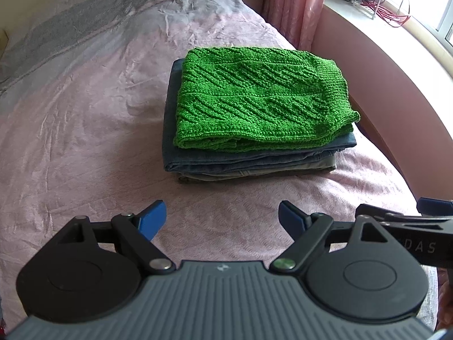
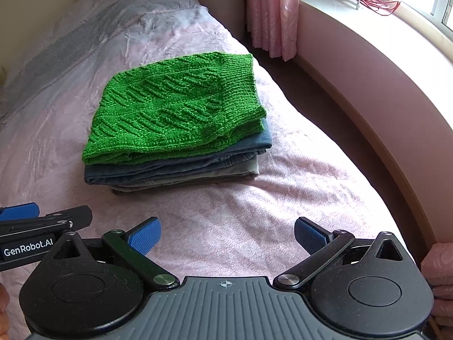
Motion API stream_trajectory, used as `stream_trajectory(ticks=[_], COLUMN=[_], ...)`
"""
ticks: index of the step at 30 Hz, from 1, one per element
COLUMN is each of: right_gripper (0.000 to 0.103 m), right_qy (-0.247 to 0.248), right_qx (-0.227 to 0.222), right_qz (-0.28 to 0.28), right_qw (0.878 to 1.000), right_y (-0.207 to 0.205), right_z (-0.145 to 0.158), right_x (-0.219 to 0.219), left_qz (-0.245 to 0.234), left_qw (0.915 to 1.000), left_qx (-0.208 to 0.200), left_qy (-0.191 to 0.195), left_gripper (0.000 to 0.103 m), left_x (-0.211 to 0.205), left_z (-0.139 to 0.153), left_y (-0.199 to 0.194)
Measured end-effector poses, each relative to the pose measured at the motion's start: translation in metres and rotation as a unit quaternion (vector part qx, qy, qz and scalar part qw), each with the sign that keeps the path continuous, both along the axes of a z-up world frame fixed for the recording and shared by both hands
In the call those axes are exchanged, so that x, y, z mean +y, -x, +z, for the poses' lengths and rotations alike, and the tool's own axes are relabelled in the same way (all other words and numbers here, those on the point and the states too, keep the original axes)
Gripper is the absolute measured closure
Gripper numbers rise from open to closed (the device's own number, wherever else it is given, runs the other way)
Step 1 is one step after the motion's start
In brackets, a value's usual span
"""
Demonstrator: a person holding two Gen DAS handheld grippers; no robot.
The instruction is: Fold clothes
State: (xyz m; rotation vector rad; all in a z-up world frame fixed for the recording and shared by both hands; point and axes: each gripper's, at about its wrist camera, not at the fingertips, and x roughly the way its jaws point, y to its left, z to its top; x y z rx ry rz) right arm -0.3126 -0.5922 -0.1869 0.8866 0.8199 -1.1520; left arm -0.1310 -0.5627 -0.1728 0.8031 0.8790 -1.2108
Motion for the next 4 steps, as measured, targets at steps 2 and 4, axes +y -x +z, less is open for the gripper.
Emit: stream_trajectory(ticks=[2, 4], right_gripper=[0.001, 0.001], right_qy=[0.001, 0.002], right_qx=[-0.002, -0.005], right_qz=[-0.001, -0.001], right_qw=[1.0, 1.0], right_y=[0.0027, 0.0053], right_z=[0.001, 0.0025], right_x=[-0.0014, -0.0031], left_qz=[0.001, 0.002], left_qw=[1.0, 1.0], left_qx=[-0.001, 0.0], left_qy=[0.001, -0.001], left_gripper=[0.019, 0.019], left_x=[-0.0015, -0.0027], left_z=[-0.0006, 0.0001], left_y=[0.0021, 0.0042])
